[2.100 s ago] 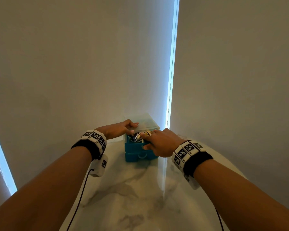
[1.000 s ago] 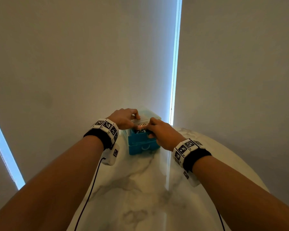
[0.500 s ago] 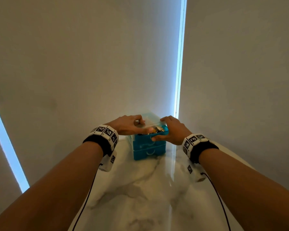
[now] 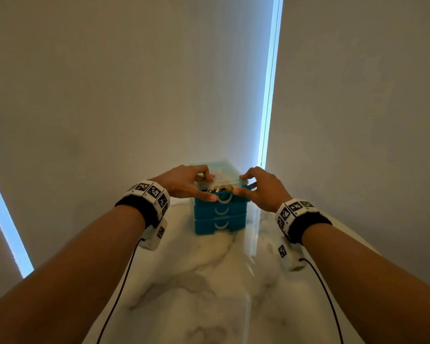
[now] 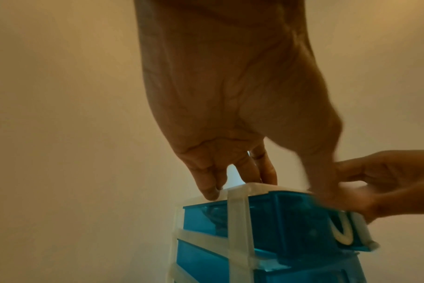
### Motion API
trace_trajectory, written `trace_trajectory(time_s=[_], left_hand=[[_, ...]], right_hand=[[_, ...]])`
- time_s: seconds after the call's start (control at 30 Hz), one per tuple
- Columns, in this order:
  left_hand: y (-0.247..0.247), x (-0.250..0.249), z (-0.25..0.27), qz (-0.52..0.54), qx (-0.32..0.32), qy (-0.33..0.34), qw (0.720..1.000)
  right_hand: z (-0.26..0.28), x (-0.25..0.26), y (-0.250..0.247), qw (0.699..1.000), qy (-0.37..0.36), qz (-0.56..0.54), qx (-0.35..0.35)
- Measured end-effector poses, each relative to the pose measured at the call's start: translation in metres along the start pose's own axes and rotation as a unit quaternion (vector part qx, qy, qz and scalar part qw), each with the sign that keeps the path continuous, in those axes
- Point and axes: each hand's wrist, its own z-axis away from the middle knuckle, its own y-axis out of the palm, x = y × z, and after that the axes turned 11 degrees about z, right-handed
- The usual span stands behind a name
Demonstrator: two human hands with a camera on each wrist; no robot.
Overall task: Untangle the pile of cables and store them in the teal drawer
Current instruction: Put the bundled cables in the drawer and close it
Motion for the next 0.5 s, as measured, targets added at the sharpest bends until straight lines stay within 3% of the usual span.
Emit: trace_trajectory(time_s=[0.07,0.13,0.27,0.37,0.4,0.43,0.47,0.5], left_hand=[[0.006,0.001,-0.006,-0.063,-0.065,0.031,0.995],[0.012,0.006,-0.014,-0.105,-0.111,0.043,0.987],[0.013,0.015,-0.014,-0.066,-0.109,0.043,0.991],[0.016,0.021,-0.018,-0.075,-0.108,0.048,0.990],[0.019,0.024,-0.021,-0.084,-0.116,0.052,0.988],[0.022,0.026,-0.024,-0.092,-0.125,0.053,0.986],[0.025,0.029,-0.028,-0.098,-0.132,0.054,0.985],[0.027,0.030,-0.030,-0.100,-0.137,0.052,0.984]], right_hand=[[-0.002,0.012,0.012,0.994,0.004,0.071,-0.080],[-0.005,0.024,0.021,0.988,0.004,0.108,-0.114],[-0.002,0.020,0.010,0.994,0.023,0.060,-0.087],[0.011,0.023,-0.003,0.985,0.022,0.039,-0.166],[0.015,0.025,-0.003,0.993,0.014,0.020,-0.115],[0.020,0.029,-0.001,1.000,0.003,-0.003,-0.002],[0.025,0.034,0.002,0.988,-0.002,-0.012,0.153],[0.028,0.037,0.007,0.953,-0.009,0.004,0.303]])
